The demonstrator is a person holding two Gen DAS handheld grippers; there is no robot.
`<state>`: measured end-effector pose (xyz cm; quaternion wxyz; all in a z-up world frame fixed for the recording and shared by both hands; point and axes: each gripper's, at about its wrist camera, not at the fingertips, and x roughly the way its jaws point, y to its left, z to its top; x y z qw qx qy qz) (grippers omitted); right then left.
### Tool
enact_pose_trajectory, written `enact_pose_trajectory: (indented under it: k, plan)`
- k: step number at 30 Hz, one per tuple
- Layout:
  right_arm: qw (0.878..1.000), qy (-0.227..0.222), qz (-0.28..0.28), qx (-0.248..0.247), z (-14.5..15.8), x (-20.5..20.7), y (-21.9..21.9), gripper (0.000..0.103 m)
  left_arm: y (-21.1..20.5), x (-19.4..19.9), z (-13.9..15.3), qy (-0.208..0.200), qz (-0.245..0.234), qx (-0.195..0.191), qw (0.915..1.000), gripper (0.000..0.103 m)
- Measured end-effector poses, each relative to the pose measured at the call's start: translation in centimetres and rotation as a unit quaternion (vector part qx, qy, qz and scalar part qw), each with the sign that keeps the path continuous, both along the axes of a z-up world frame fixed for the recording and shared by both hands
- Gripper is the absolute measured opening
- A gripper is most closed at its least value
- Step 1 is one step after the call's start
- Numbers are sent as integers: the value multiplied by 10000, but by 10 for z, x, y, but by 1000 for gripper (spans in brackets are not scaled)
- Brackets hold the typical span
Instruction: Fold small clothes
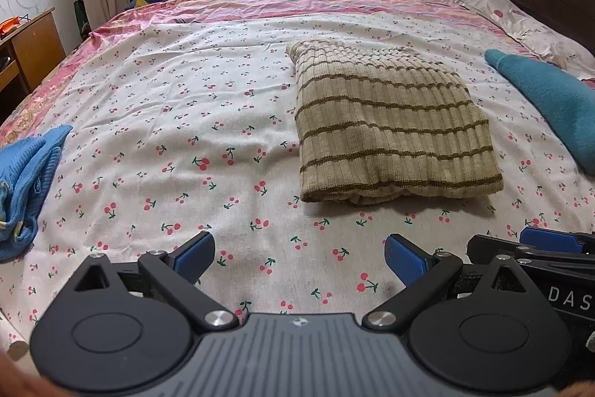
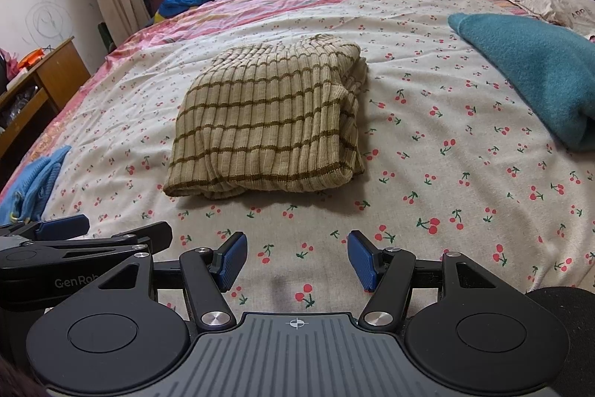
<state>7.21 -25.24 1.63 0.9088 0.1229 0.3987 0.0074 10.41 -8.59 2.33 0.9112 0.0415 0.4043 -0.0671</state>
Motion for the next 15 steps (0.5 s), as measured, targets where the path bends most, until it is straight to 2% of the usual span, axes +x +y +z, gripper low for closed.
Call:
enact_pose_trajectory:
  k: [15]
  plan:
    - [9998, 17, 36, -176, 0, -1, 4, 60, 4, 1, -6, 147, 29, -48, 9999, 103]
